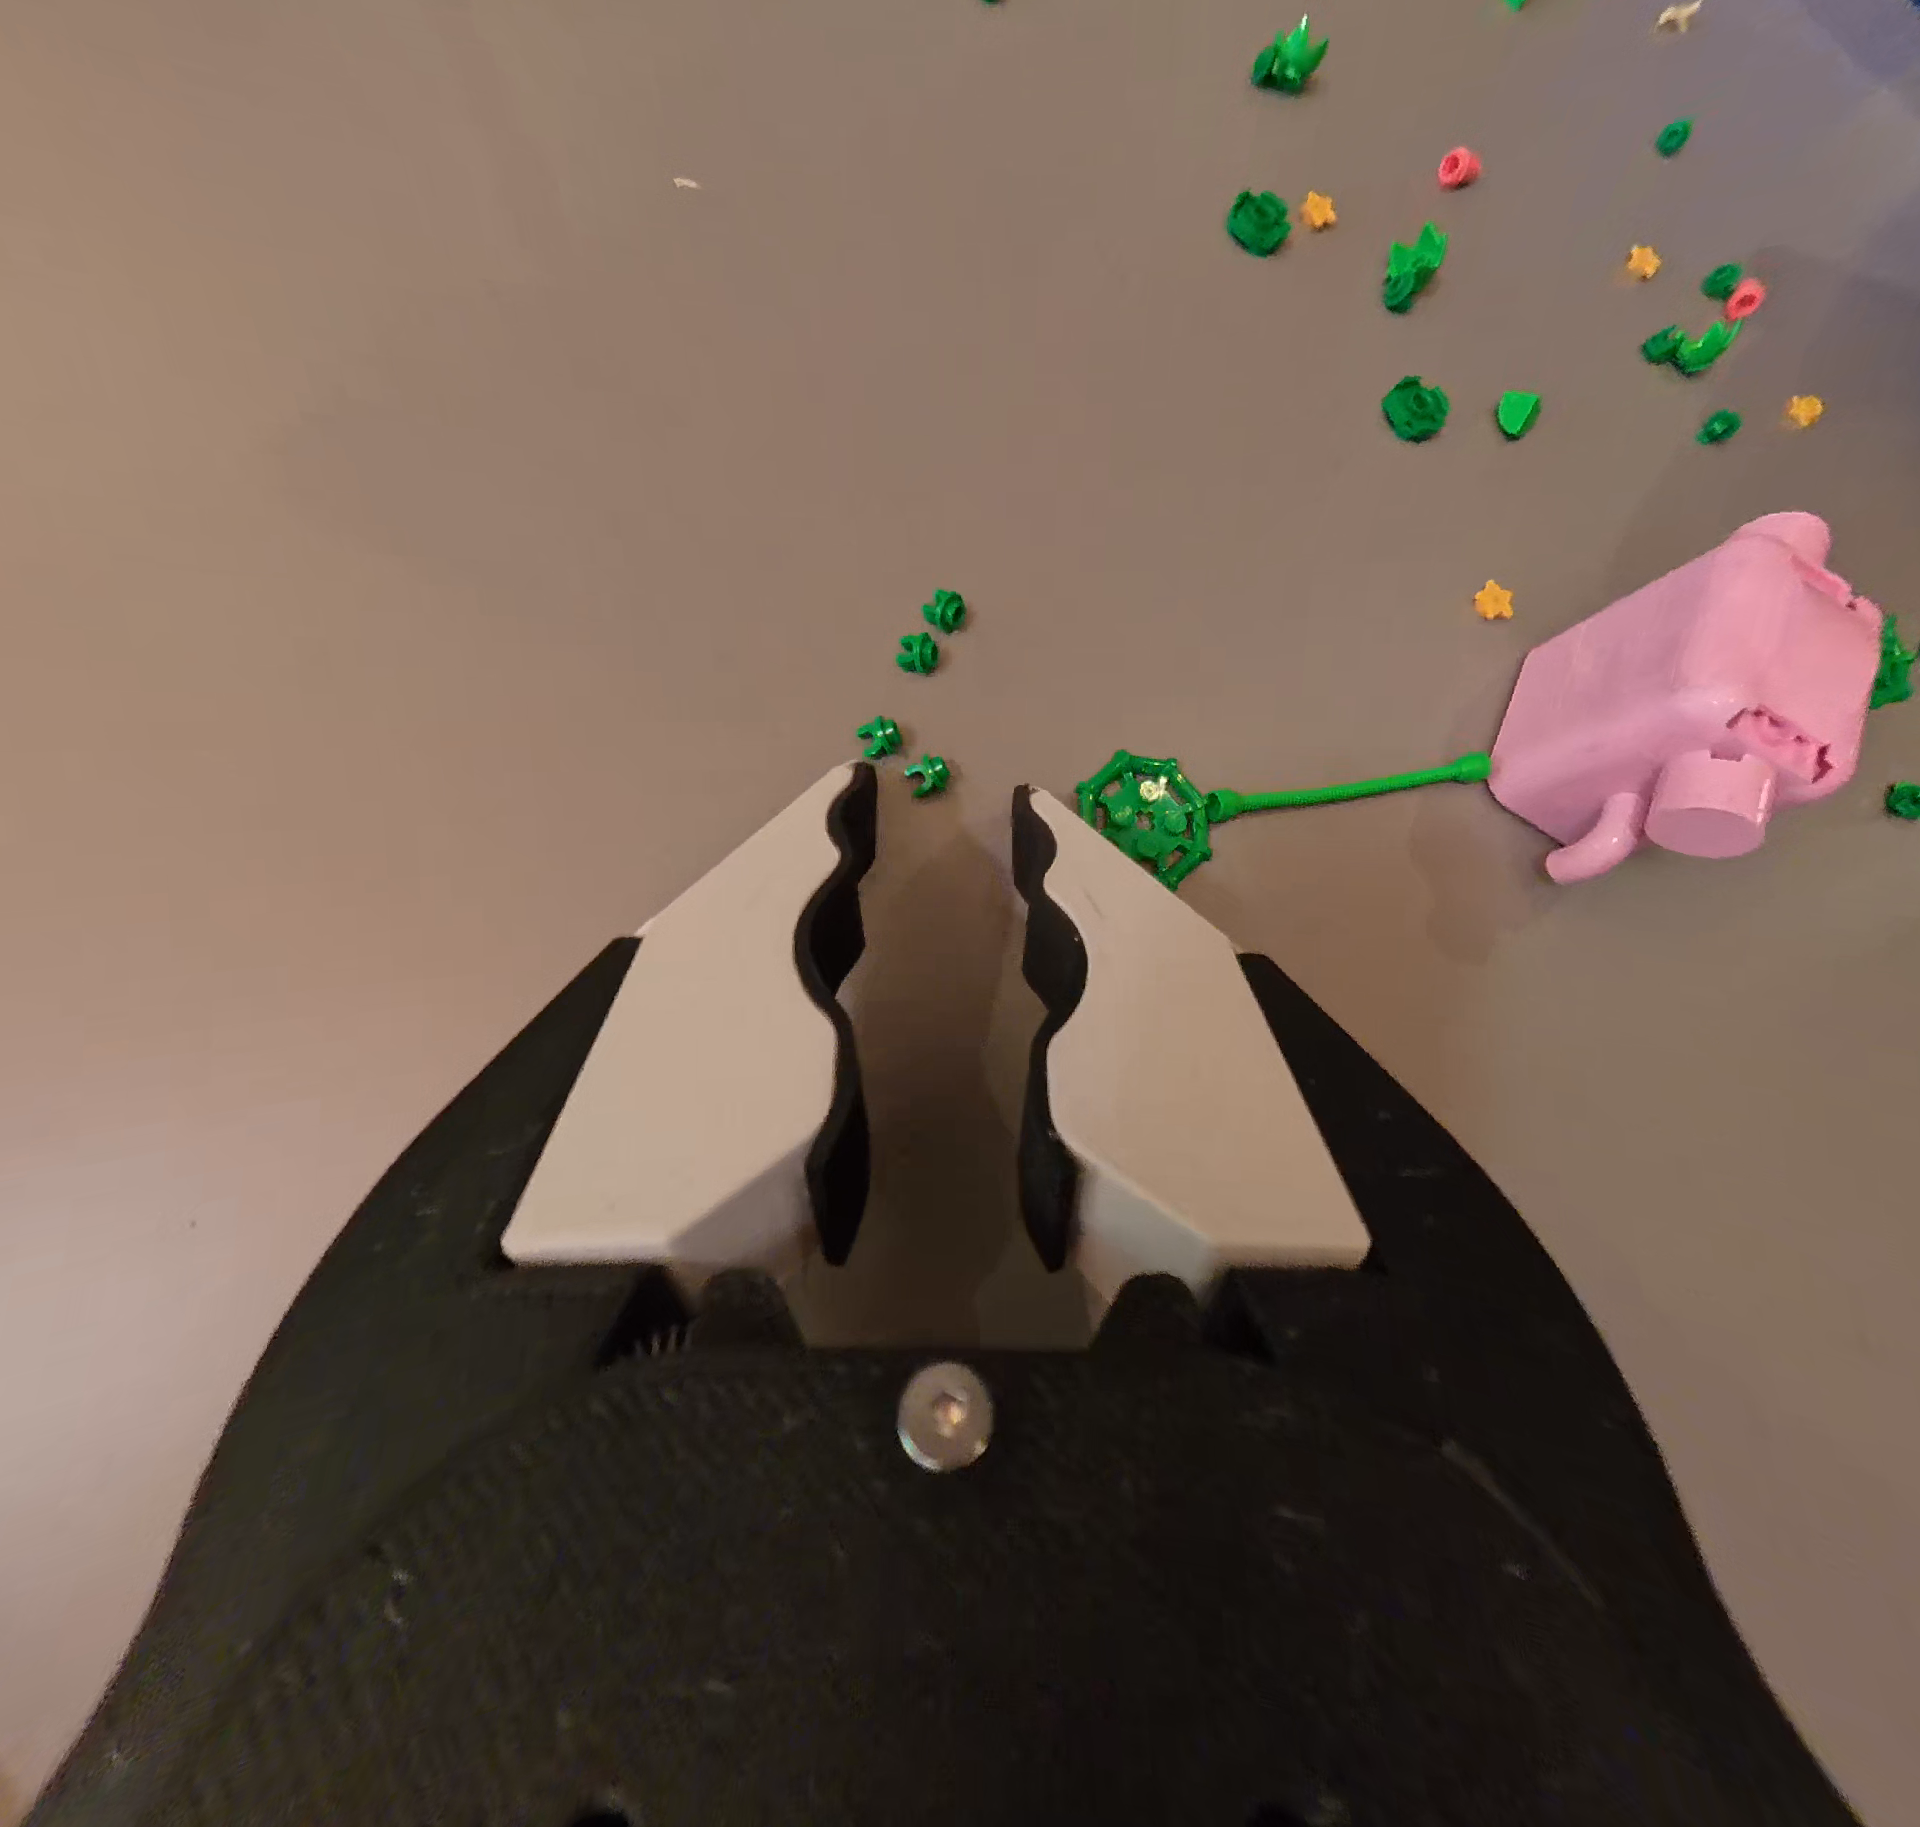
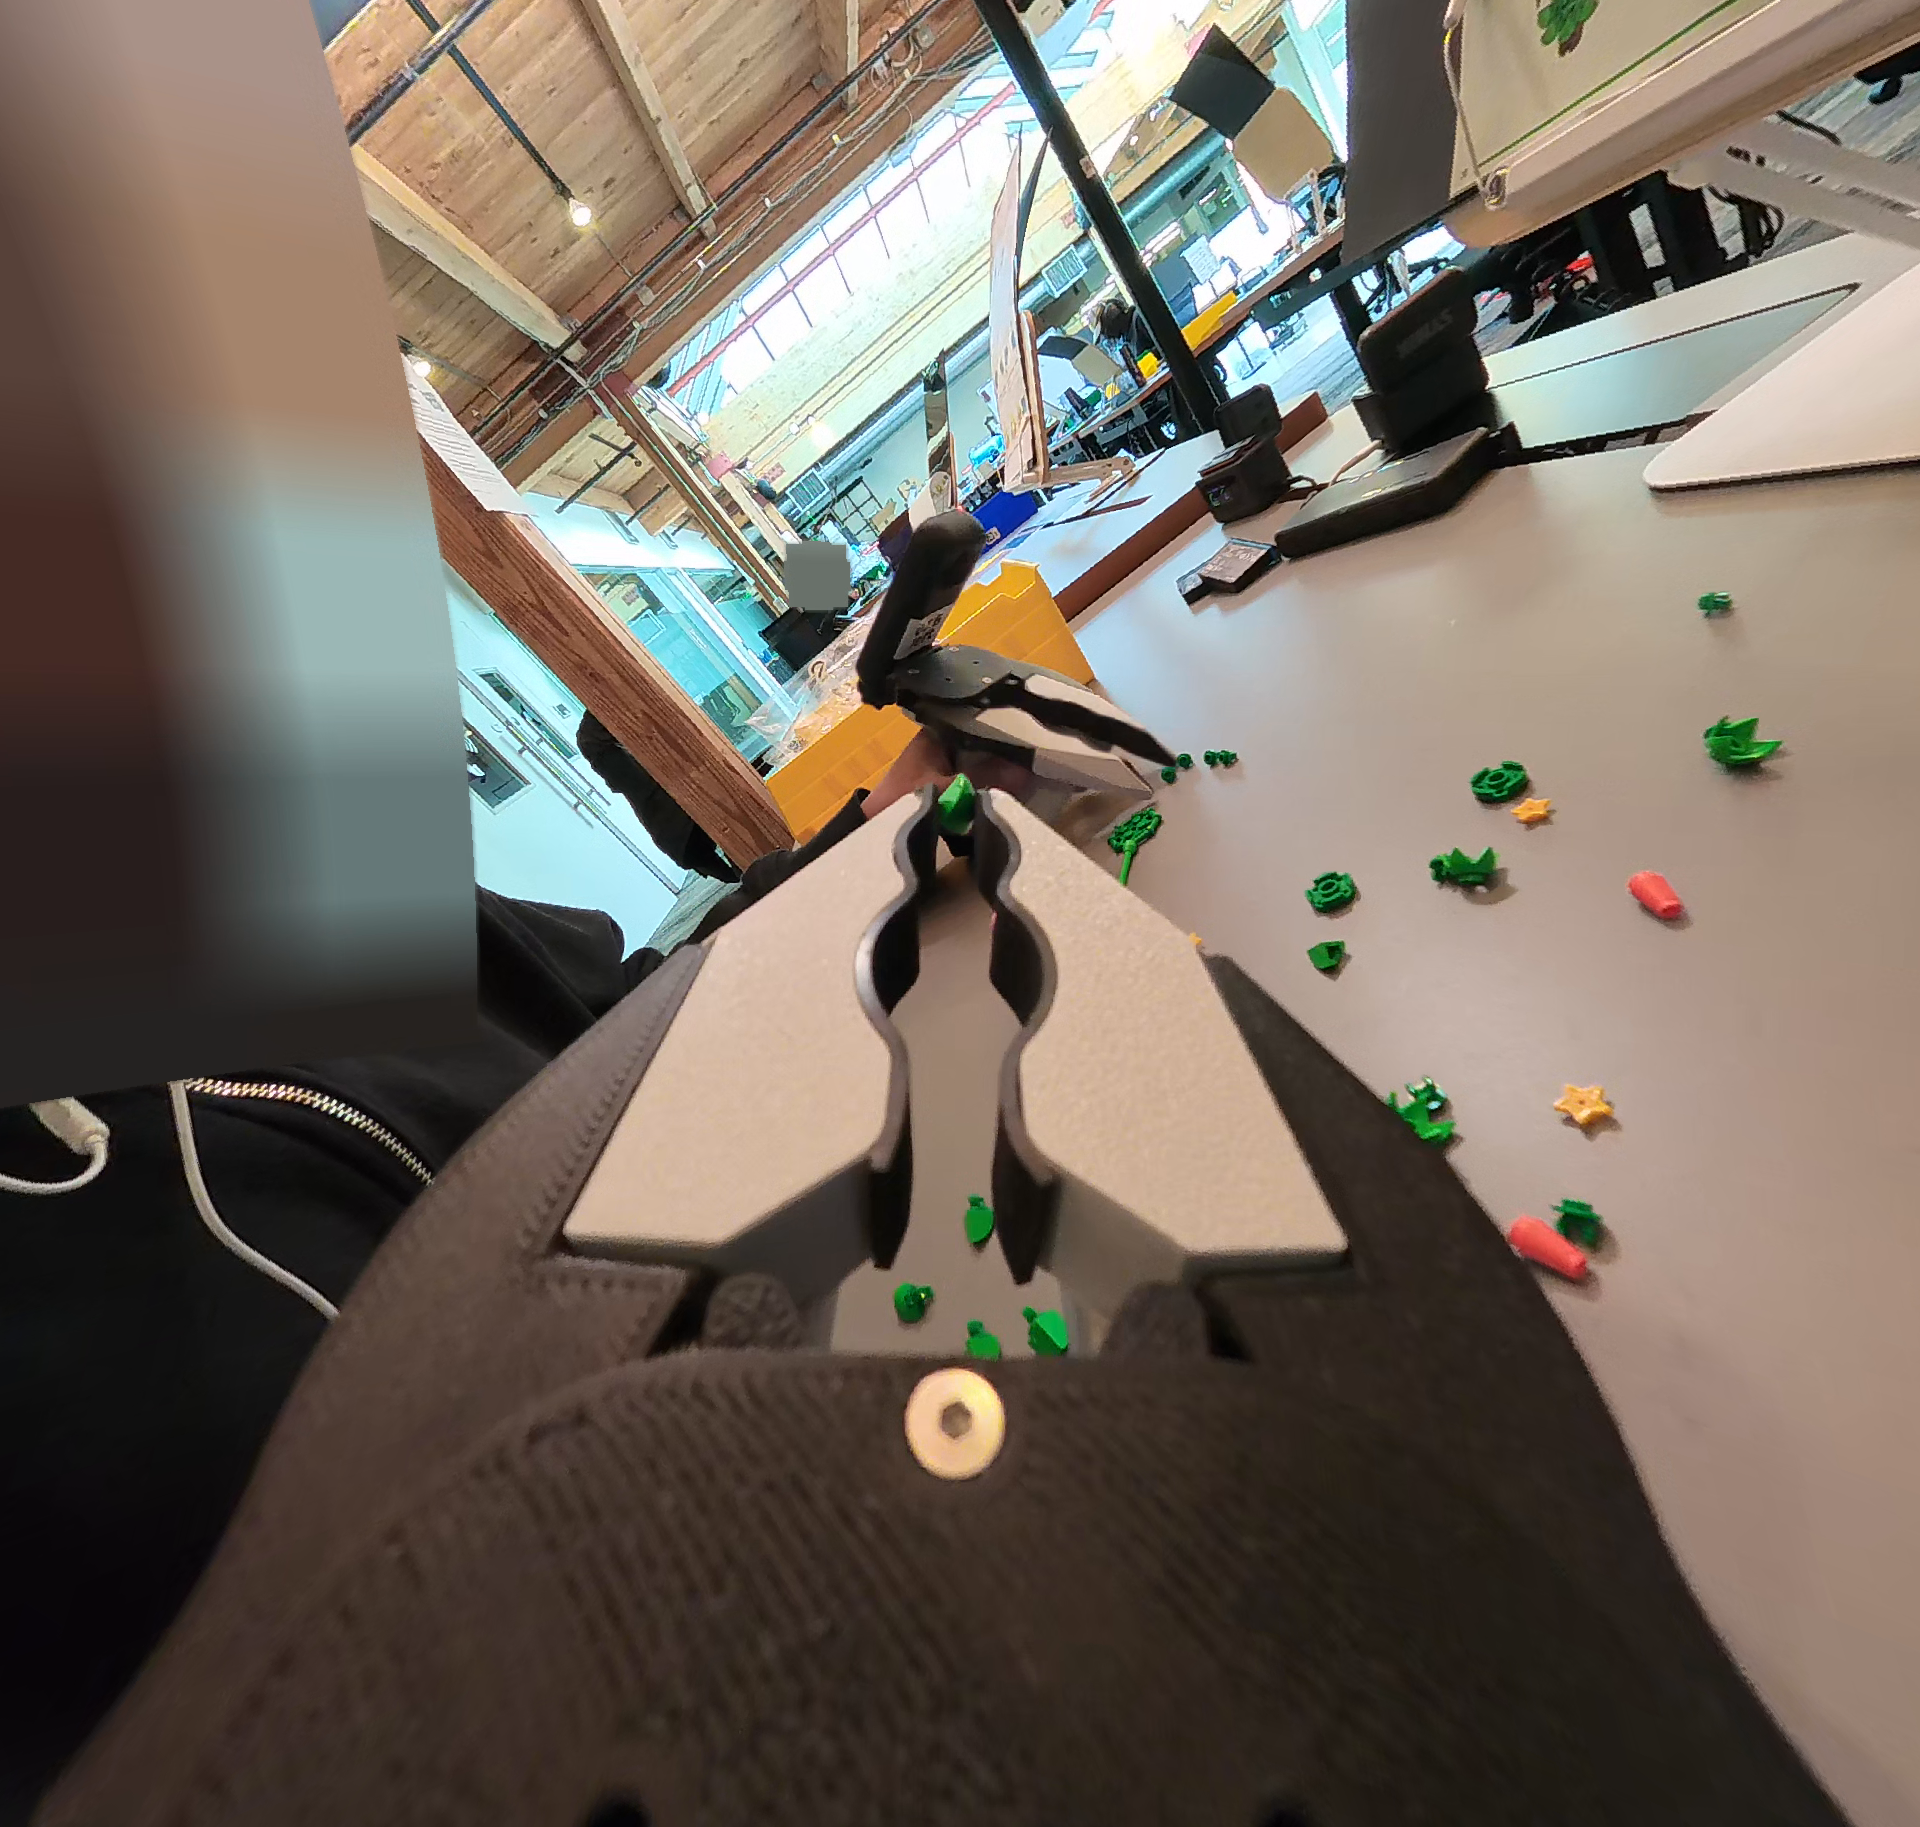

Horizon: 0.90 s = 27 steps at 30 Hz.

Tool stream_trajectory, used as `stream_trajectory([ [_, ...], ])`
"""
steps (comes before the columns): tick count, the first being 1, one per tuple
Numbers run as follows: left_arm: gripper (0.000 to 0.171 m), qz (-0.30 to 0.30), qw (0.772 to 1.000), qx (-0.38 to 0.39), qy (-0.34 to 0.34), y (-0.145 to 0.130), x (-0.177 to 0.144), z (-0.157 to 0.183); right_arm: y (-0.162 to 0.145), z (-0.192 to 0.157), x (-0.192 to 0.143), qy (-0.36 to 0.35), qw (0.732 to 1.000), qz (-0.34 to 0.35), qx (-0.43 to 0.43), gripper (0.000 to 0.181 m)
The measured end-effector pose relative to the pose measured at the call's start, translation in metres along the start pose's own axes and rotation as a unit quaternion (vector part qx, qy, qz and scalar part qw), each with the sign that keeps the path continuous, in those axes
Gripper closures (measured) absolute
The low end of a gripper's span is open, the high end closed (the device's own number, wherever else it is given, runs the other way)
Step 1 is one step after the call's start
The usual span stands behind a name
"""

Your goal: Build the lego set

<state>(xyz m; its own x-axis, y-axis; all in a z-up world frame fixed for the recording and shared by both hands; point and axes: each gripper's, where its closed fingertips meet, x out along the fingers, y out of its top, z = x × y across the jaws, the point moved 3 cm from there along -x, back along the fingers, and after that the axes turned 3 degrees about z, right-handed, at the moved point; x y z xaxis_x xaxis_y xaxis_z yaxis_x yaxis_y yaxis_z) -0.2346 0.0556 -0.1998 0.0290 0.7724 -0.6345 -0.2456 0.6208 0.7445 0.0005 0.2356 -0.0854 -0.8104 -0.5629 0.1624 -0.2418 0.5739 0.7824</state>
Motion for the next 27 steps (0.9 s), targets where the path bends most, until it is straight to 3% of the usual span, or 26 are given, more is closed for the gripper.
stream_trajectory([
  [6,0.158,-0.004,1.000,0.014,0.012,0.001,0.003,0.001,0.000,0.000,0.000,0.002,1.000,0.001,0.001,0.177],
  [8,0.168,-0.006,1.000,0.020,0.002,0.000,0.003,0.004,0.000,-0.001,0.000,0.003,1.000,0.001,0.002,0.177],
  [15,0.169,0.019,0.999,0.044,0.012,0.003,-0.004,0.008,0.002,-0.003,-0.001,0.005,1.000,0.003,0.000,0.177],
  [19,0.169,-0.001,0.991,0.094,0.090,-0.001,-0.015,-0.001,0.002,-0.004,-0.001,0.006,1.000,0.005,0.001,0.177],
  [22,0.169,-0.044,0.964,0.166,0.203,-0.002,-0.027,-0.011,0.003,-0.003,-0.002,0.006,1.000,0.007,0.003,0.177],
  [25,0.168,-0.123,0.896,0.280,0.322,-0.009,-0.038,-0.020,0.004,-0.003,-0.003,0.006,1.000,0.010,0.003,0.177],
  [27,0.169,-0.168,0.855,0.340,0.355,-0.018,-0.037,-0.019,0.004,-0.003,-0.003,0.006,1.000,0.009,0.003,0.177],
])
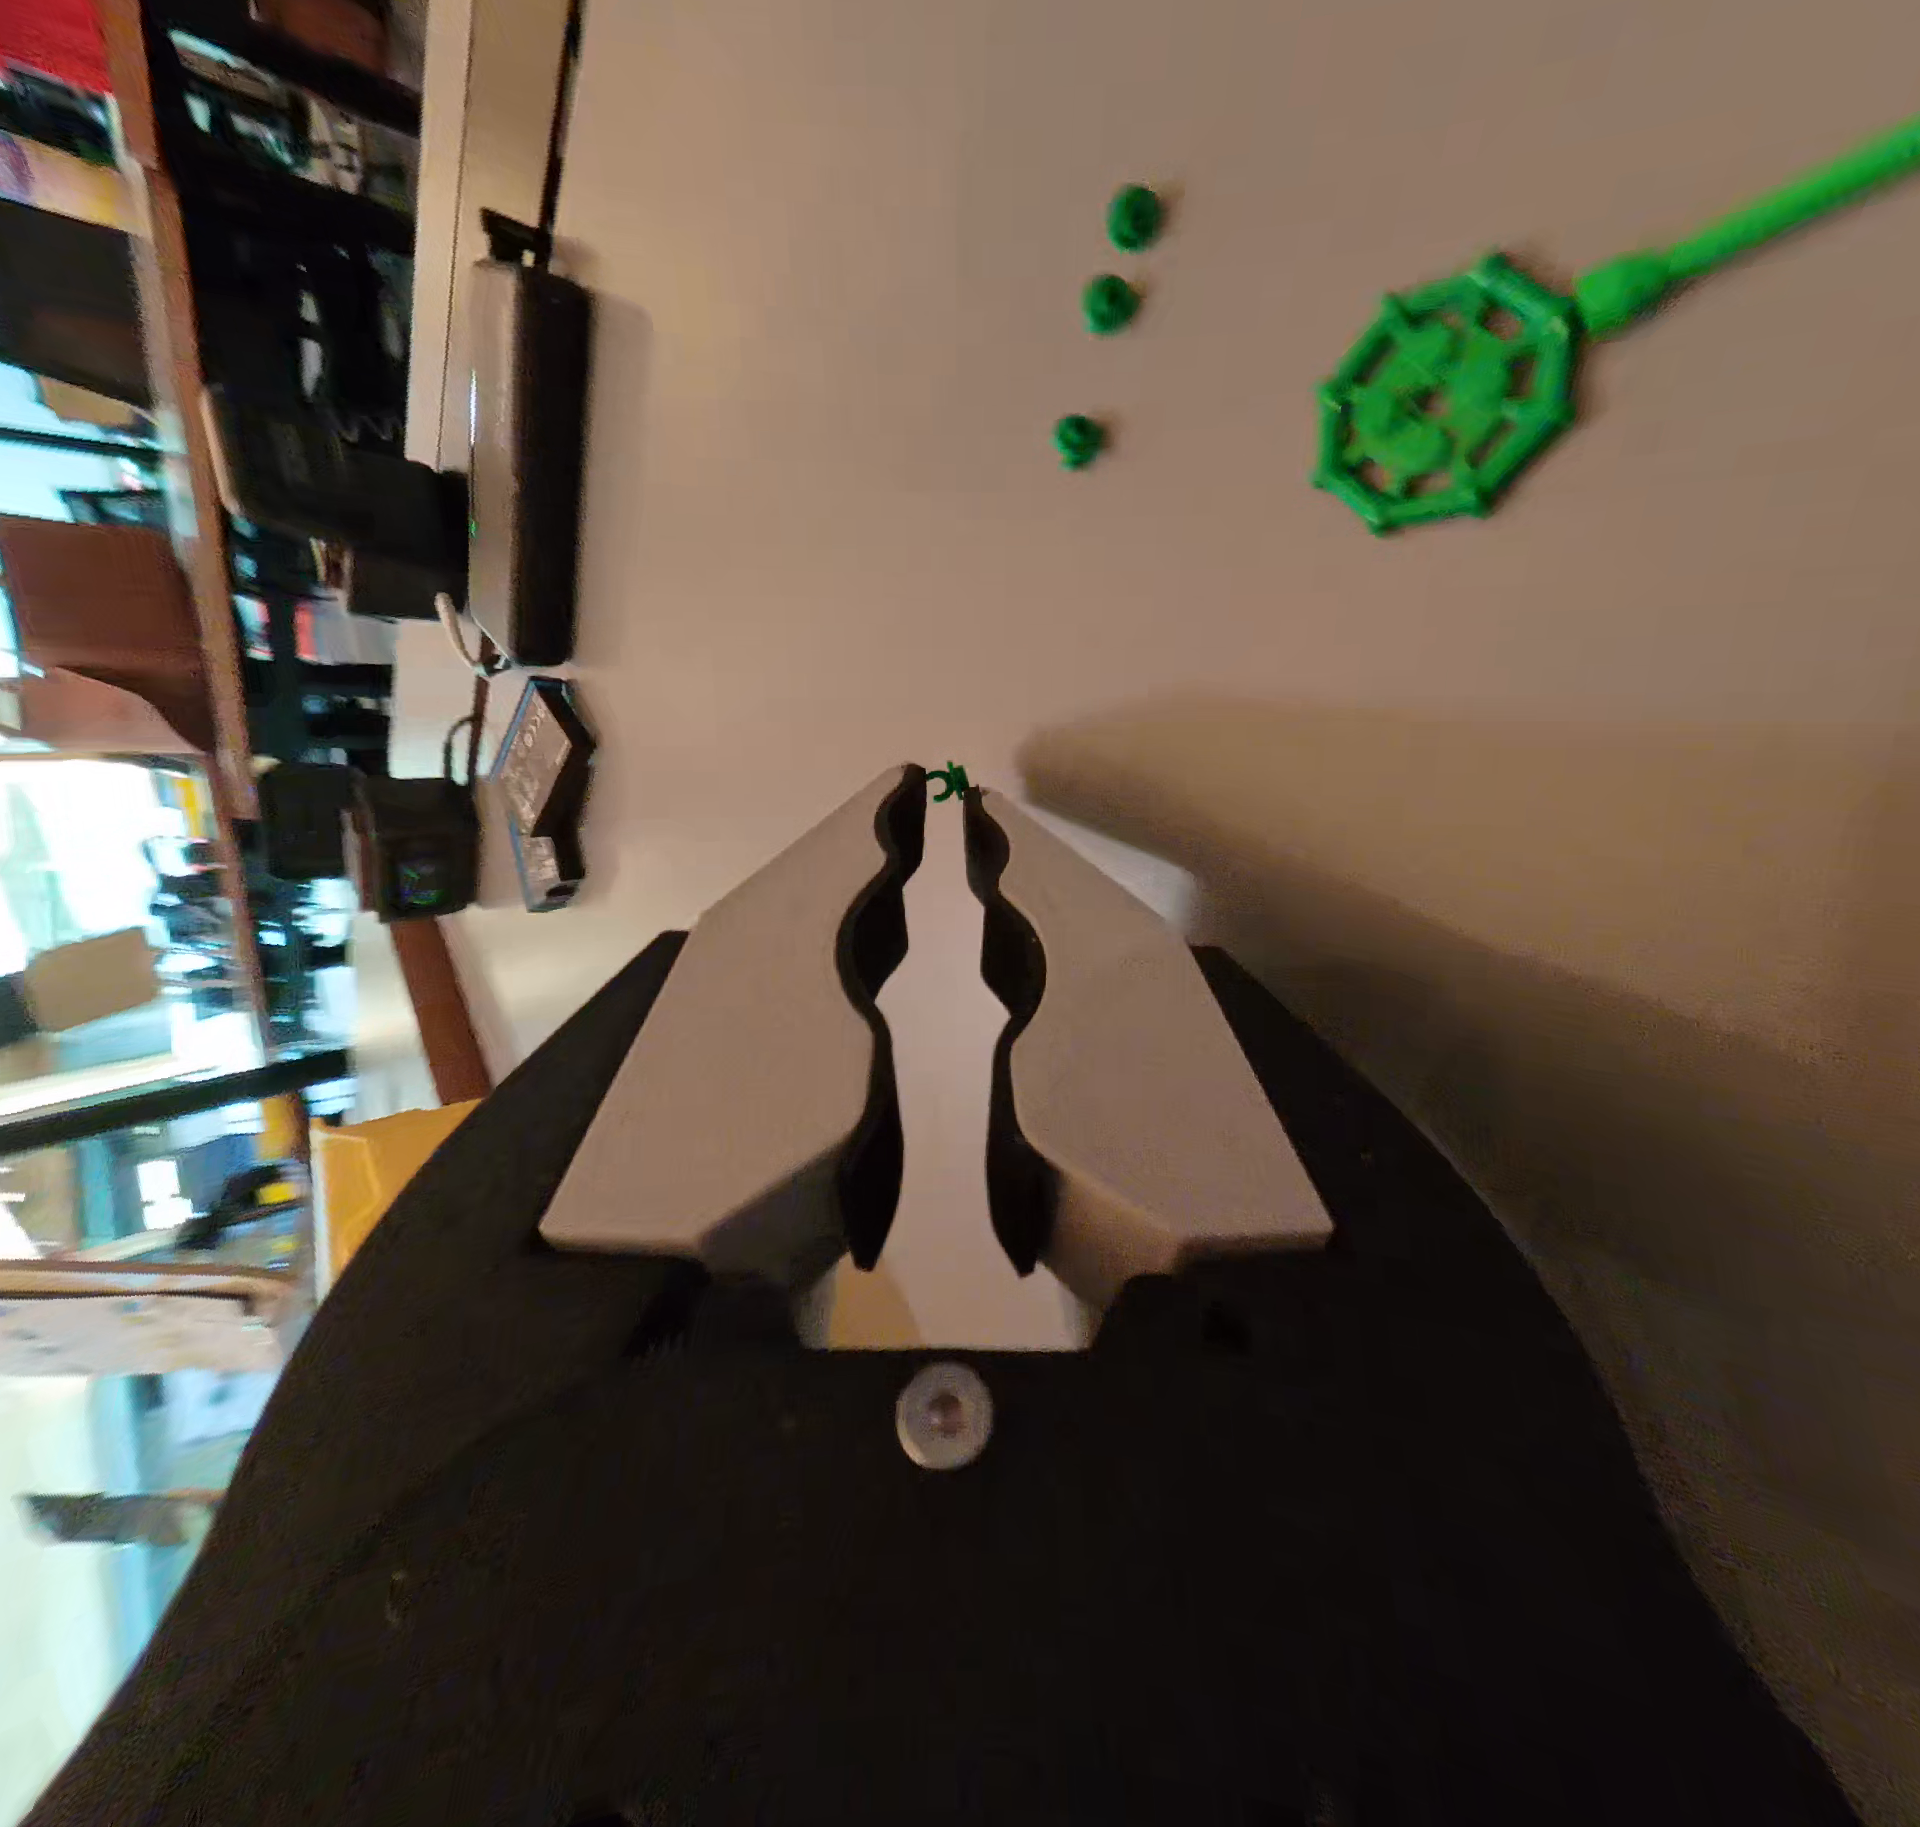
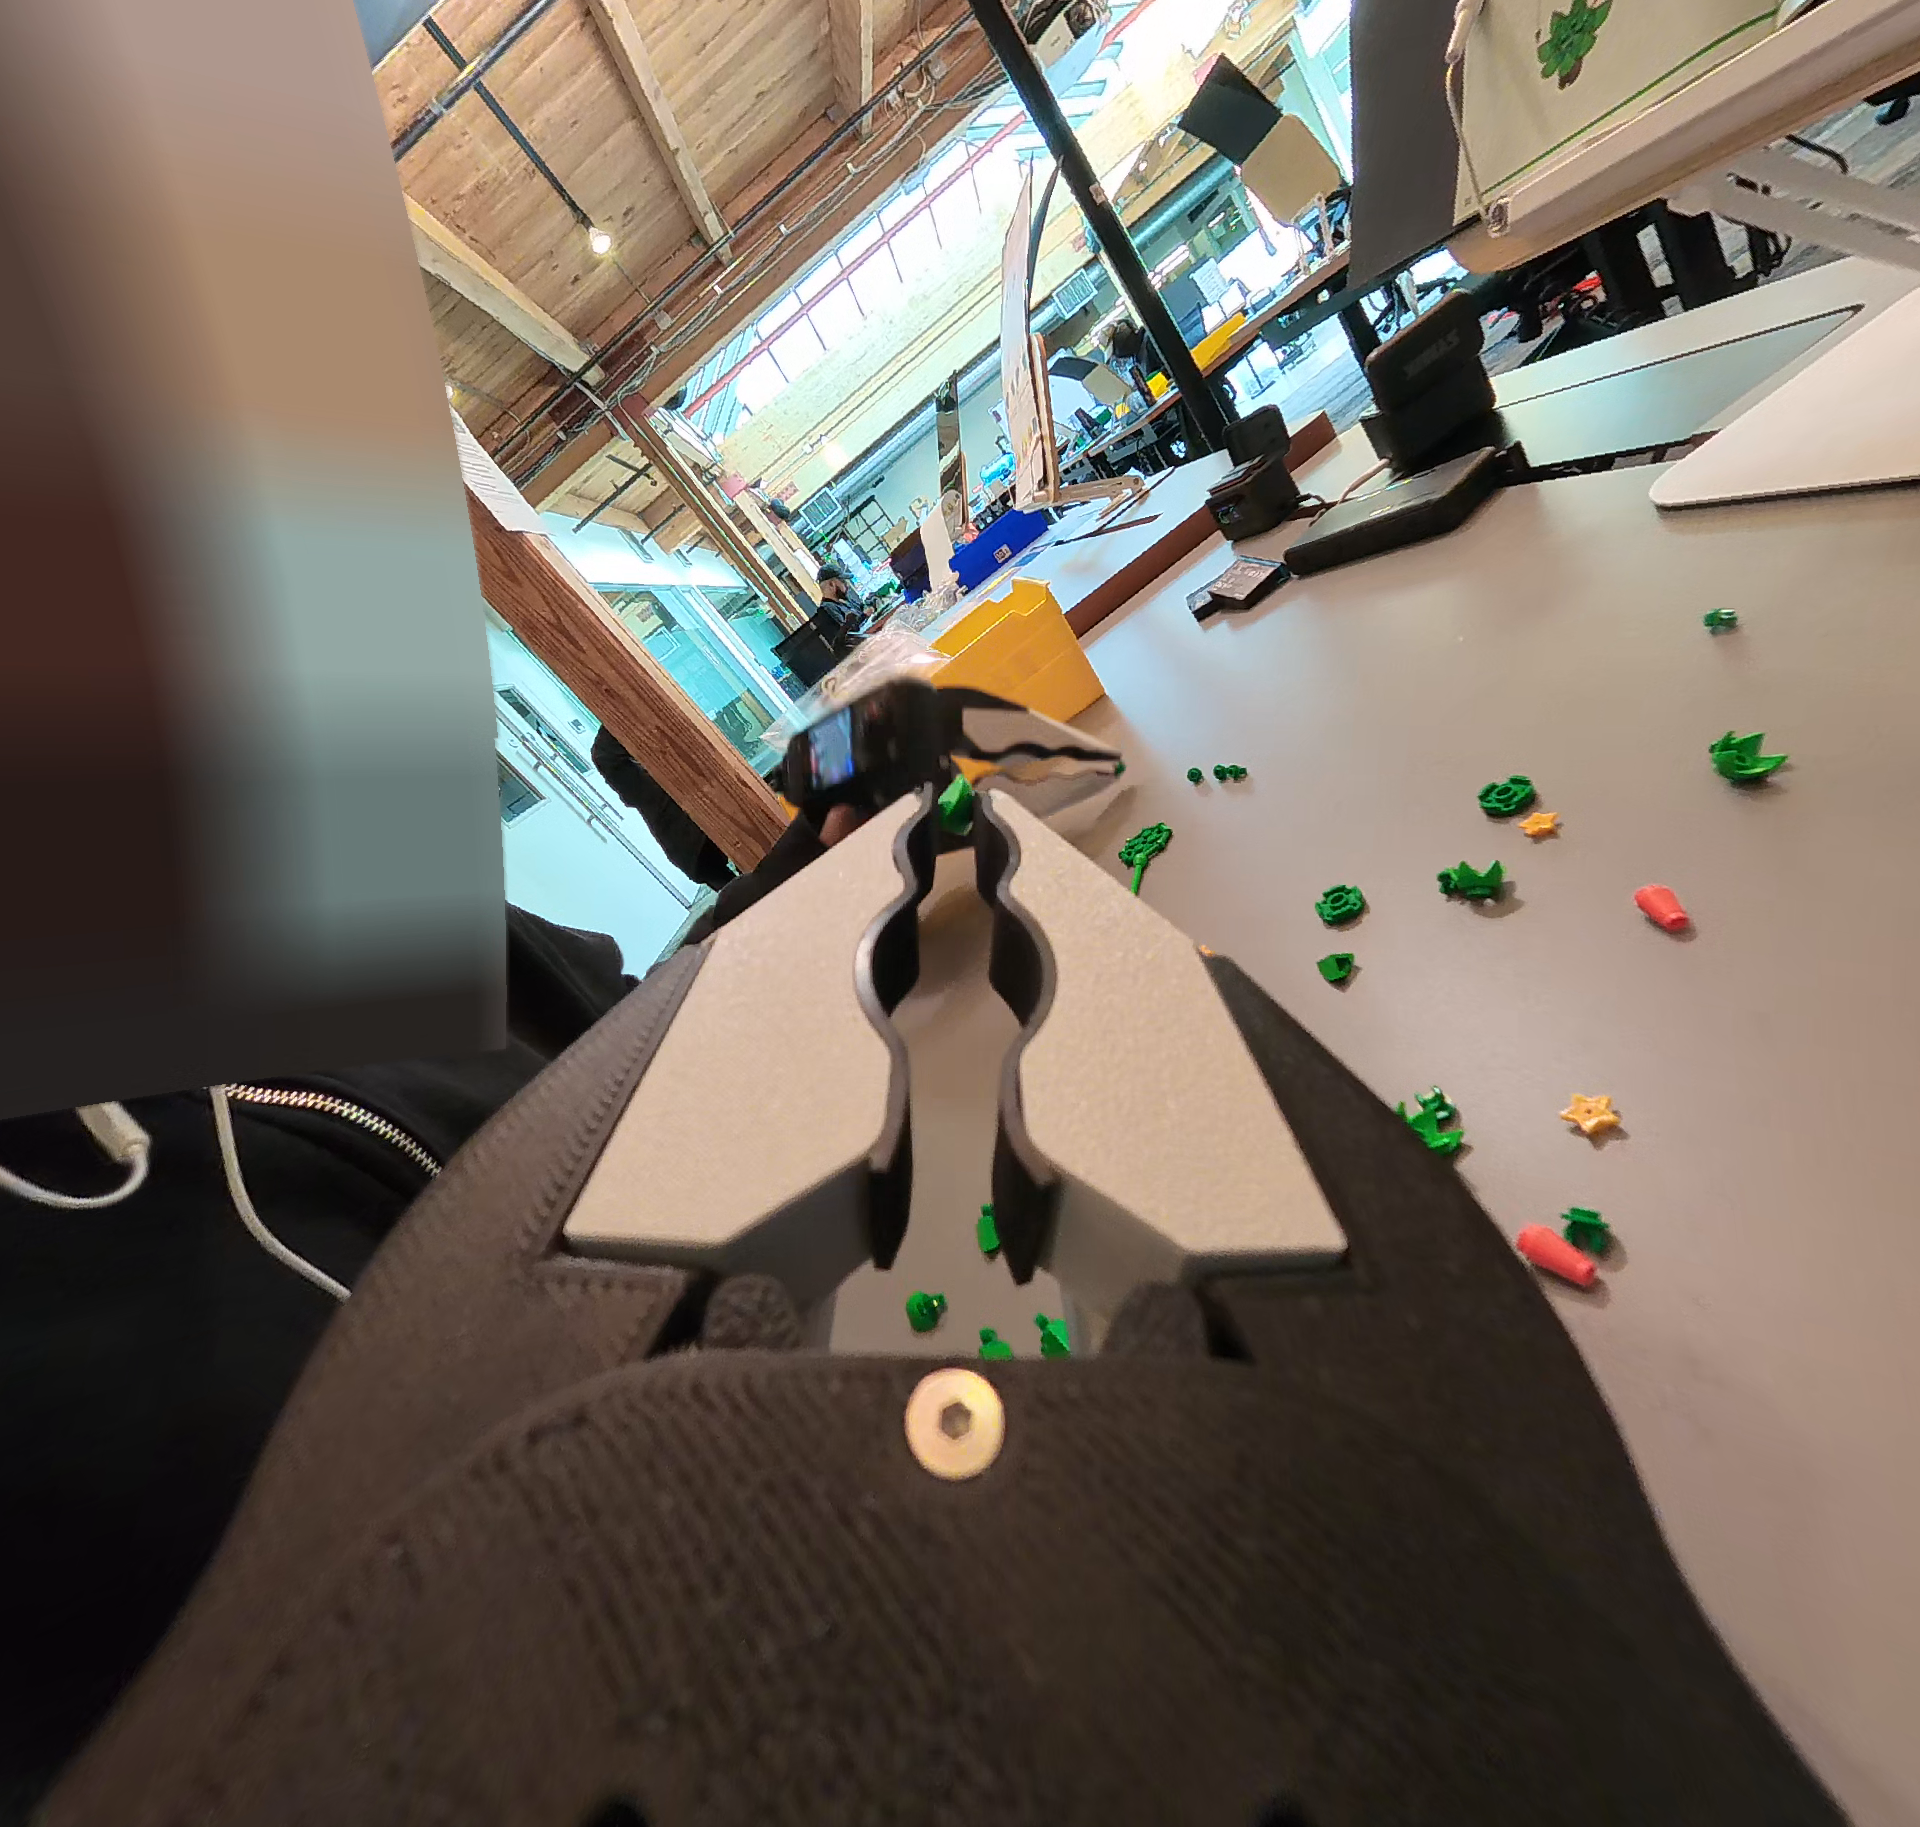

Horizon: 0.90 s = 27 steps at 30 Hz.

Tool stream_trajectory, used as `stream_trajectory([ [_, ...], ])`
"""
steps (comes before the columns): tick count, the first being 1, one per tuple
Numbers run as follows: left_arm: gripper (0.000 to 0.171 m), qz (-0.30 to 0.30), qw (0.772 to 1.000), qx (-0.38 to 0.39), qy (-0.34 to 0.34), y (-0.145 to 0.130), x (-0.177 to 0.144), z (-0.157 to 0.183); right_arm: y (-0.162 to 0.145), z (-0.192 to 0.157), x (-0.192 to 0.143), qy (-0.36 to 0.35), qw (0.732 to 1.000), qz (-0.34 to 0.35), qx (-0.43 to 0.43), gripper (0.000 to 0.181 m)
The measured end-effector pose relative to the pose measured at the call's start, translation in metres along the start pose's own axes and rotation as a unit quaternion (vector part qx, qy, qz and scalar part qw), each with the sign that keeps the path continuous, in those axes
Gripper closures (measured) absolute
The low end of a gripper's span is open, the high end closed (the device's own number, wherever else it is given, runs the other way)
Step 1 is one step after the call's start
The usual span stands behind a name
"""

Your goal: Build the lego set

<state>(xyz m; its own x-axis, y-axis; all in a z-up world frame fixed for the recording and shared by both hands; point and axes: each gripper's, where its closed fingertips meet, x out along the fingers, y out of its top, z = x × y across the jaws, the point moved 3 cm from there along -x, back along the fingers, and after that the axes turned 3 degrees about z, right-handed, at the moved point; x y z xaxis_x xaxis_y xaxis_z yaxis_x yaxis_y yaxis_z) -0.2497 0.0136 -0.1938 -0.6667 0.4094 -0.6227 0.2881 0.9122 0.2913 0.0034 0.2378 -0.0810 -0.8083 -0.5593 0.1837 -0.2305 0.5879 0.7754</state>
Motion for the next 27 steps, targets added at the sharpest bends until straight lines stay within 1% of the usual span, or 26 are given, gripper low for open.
stream_trajectory([
  [2,0.168,-0.003,1.000,0.028,0.005,0.000,-0.001,0.010,-0.001,0.000,0.000,0.000,1.000,-0.001,0.001,0.177],
  [4,0.168,0.014,1.000,0.024,-0.006,0.003,-0.006,0.015,-0.001,0.001,0.000,-0.001,1.000,-0.002,0.002,0.177],
  [6,0.166,0.031,0.998,-0.018,-0.045,0.006,-0.011,0.018,-0.001,0.002,0.000,-0.002,1.000,-0.001,0.004,0.177],
  [8,0.158,0.047,0.994,-0.061,-0.083,0.007,-0.017,0.019,-0.001,0.003,0.000,-0.001,1.000,0.000,0.007,0.177],
  [10,0.154,0.060,0.987,-0.097,-0.115,0.007,-0.020,0.020,-0.001,0.003,0.000,-0.001,1.000,0.000,0.009,0.177],
  [13,0.152,0.084,0.974,-0.145,-0.150,0.007,-0.023,0.018,-0.001,0.003,0.000,-0.001,1.000,0.000,0.006,0.177],
  [17,0.151,0.109,0.953,-0.205,-0.197,0.011,-0.025,0.017,-0.001,0.003,0.000,-0.002,1.000,0.001,0.007,0.177],
  [20,0.153,0.115,0.946,-0.223,-0.208,0.015,-0.024,0.017,-0.001,0.004,0.000,-0.002,1.000,0.002,0.008,0.177],
  [24,0.161,0.097,0.951,-0.210,-0.205,0.015,-0.018,0.021,-0.001,0.004,0.000,-0.002,1.000,0.001,0.009,0.177],
  [27,0.162,0.096,0.949,-0.220,-0.206,0.016,-0.013,0.021,-0.001,0.003,0.000,-0.002,1.000,0.001,0.008,0.177],
])
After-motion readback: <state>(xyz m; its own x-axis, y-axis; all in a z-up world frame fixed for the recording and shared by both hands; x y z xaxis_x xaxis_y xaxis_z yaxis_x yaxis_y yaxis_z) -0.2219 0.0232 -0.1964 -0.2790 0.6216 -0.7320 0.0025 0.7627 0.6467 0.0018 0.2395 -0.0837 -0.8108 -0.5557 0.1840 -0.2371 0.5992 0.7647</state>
